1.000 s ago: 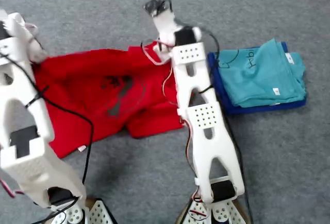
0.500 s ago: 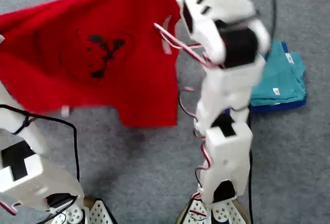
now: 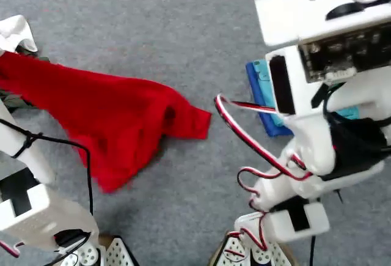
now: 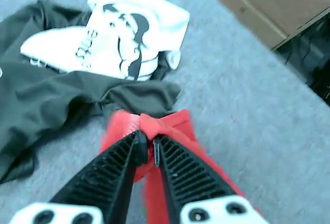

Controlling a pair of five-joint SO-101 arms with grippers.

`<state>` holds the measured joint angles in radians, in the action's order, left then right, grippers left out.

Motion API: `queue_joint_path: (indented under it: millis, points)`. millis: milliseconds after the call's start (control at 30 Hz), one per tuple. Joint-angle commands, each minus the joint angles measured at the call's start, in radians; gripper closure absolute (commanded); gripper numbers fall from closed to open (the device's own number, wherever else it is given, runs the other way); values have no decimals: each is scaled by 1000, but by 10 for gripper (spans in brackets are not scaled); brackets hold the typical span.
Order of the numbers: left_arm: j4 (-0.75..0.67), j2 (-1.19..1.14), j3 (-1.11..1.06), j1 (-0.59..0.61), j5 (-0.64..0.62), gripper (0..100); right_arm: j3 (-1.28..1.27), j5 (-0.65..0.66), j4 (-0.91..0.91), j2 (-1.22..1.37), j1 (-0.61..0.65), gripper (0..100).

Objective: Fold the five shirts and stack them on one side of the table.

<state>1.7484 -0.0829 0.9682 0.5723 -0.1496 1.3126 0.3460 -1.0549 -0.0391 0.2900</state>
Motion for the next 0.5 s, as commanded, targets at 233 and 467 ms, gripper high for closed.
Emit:
queue_joint_path:
  millis: [233,467]
  points:
    - [3,31,-420,83,9,981,-435,2,-181,-119,90,996]
    - [-313,31,-810,244,97,981,-805,18,-371,-117,294,995]
